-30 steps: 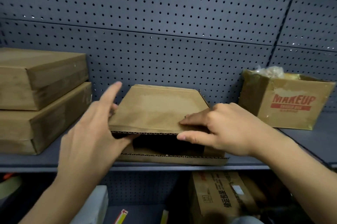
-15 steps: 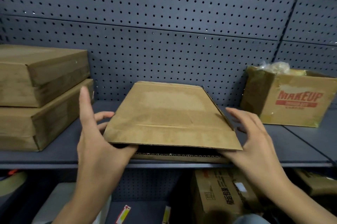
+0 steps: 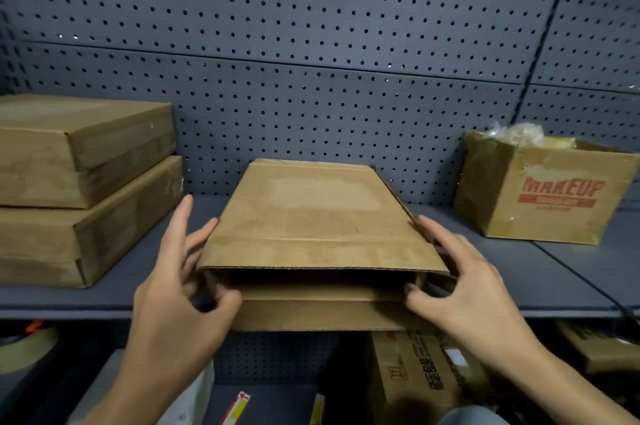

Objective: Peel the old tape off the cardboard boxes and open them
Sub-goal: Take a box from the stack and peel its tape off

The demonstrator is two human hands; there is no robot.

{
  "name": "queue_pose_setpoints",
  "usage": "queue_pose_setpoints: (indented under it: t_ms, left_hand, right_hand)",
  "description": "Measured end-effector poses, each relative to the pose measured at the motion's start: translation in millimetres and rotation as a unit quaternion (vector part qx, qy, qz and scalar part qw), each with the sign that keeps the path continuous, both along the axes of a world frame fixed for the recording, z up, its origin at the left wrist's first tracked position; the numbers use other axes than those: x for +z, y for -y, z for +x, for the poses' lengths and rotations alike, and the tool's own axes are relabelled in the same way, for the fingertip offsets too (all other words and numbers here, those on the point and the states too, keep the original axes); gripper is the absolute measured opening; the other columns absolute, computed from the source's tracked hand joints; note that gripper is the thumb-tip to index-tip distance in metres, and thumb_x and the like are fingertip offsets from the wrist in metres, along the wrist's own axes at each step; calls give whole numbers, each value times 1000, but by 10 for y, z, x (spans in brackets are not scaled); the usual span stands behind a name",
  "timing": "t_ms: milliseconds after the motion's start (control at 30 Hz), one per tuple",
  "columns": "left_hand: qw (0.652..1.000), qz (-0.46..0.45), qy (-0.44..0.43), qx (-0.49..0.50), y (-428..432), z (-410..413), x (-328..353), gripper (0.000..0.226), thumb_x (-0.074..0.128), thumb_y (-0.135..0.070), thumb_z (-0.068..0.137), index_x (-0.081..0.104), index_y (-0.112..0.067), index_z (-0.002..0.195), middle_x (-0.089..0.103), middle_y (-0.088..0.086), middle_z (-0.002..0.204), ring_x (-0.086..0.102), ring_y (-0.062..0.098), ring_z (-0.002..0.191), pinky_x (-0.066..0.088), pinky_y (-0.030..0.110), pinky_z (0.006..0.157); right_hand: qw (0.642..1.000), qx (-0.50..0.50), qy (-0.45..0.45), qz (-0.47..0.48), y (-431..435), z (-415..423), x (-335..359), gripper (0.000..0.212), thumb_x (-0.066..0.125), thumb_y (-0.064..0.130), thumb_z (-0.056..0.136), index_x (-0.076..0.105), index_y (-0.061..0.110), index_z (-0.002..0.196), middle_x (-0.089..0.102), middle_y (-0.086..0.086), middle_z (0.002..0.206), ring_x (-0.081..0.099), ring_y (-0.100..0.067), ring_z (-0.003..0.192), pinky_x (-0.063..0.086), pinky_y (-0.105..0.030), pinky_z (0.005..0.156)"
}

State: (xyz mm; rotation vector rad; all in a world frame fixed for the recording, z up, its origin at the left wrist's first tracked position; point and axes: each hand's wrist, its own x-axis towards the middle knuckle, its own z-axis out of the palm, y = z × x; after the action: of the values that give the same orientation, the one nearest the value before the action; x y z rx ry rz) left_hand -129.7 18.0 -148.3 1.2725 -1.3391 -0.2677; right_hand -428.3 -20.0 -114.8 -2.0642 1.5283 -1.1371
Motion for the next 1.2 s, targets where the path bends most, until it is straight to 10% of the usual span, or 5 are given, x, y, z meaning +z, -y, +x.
queue_pose_setpoints:
  t_ms: [167, 300, 433, 833, 1200]
  left_hand:
    - [997, -4, 64, 34, -16, 55, 27, 83, 70, 12, 73, 53, -49, 127, 56, -26, 130, 55, -13, 72, 37, 1, 66]
    - [998, -11, 64, 27, -34, 56, 87, 81, 63, 19, 74, 58, -48, 120, 50, -41, 130, 50, -28, 101, 34, -5, 75]
    - [998, 30, 48, -2, -25, 132, 89, 78, 59, 21, 77, 64, -46, 116, 54, -39, 128, 55, -11, 71, 32, -4, 65]
    - [990, 12, -30, -136, 48, 287, 412, 42, 53, -32, 85, 68, -21, 123, 69, -13, 123, 58, 3, 121, 41, 21, 101]
    - [956, 248, 34, -155, 741, 36, 698, 78, 58, -34, 97, 10, -24, 158, 8, -8, 164, 11, 6, 149, 9, 29, 118]
  right_hand:
    - [998, 56, 4, 32, -75, -139, 29, 76, 67, 9, 81, 44, 55, 138, 53, 43, 125, 51, 18, 116, 42, -13, 98]
    - [995, 64, 45, 60, -20, -242, 59, 70, 53, -3, 90, 57, 58, 126, 72, 22, 108, 52, -16, 57, 37, -27, 55]
    - [987, 84, 109, 83, 102, -331, 78, 69, 44, -14, 92, 69, 46, 116, 73, 12, 111, 60, -55, 99, 51, -60, 85]
    - [980, 31, 136, 142, 373, -157, 452, 22, 52, 40, 99, 68, 37, 114, 66, 14, 121, 62, -7, 111, 48, -27, 84]
    - [967, 33, 76, 242, 927, 29, 452, 73, 59, 36, 98, 20, 18, 158, 39, -2, 154, 52, -20, 127, 41, -37, 109]
